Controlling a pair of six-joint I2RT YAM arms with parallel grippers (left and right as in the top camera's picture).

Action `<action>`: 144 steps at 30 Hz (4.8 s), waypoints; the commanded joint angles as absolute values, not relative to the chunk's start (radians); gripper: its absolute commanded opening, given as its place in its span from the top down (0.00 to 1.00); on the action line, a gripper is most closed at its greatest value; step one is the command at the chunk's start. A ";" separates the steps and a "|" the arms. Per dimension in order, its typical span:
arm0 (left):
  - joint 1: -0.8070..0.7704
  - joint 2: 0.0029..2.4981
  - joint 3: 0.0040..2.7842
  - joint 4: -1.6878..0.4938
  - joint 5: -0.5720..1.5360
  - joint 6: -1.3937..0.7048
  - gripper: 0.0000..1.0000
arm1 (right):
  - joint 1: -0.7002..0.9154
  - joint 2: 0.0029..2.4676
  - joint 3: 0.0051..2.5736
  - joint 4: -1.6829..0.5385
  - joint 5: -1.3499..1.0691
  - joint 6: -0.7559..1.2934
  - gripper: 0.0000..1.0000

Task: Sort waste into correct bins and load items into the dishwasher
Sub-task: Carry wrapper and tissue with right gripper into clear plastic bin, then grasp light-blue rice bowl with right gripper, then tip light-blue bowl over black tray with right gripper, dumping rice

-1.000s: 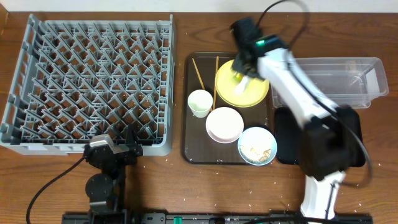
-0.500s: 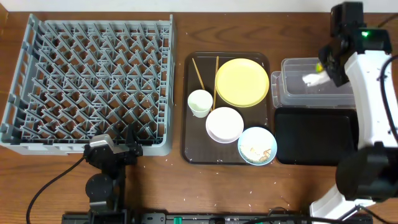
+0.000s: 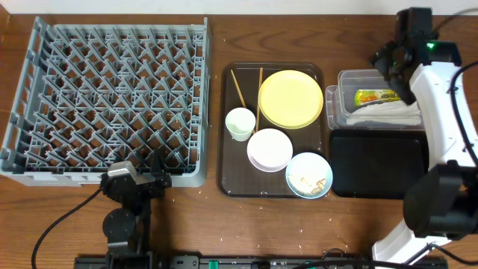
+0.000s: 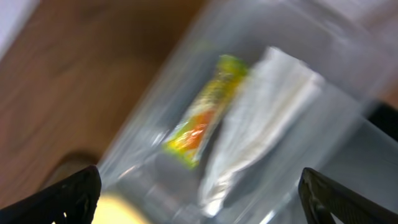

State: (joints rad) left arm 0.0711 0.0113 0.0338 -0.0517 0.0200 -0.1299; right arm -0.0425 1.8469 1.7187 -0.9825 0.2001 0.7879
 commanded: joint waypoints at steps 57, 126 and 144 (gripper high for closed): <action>0.075 0.006 0.004 -0.070 0.011 -0.116 0.10 | 0.796 1.682 1.133 -0.986 0.202 0.343 0.99; 0.075 0.006 0.004 -0.070 0.011 -0.116 0.09 | -0.881 1.521 0.739 -0.818 -1.560 0.107 0.99; 0.075 0.006 0.004 -0.070 0.011 -0.116 0.09 | -0.928 1.518 0.739 -0.800 -1.514 0.132 0.99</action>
State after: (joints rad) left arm 0.0711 0.0113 0.0338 -0.0517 0.0200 -0.1295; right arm -0.9180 1.5158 0.7429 -0.7959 -1.4944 0.1631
